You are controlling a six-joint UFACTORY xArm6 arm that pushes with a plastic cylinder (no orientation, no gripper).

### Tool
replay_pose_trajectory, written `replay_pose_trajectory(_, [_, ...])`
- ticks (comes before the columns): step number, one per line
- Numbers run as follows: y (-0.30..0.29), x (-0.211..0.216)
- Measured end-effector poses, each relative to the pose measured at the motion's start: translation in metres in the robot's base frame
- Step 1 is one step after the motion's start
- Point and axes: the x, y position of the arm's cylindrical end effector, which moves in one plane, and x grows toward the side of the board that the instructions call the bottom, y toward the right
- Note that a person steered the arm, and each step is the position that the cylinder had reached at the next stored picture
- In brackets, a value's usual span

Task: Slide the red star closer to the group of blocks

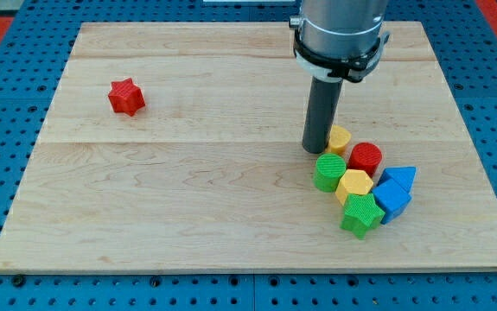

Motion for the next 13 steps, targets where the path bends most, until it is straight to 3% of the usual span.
replay_pose_trajectory(2, [0.010, -0.045])
replay_pose_trajectory(4, [0.038, -0.008])
replay_pose_trajectory(5, [0.038, -0.059])
replay_pose_trajectory(6, [-0.023, -0.119])
replay_pose_trajectory(8, [-0.220, -0.159])
replay_pose_trajectory(9, [-0.275, -0.141])
replay_pose_trajectory(10, [-0.274, -0.104])
replay_pose_trajectory(11, [-0.200, -0.035])
replay_pose_trajectory(12, [-0.140, 0.006])
replay_pose_trajectory(13, [-0.187, -0.026])
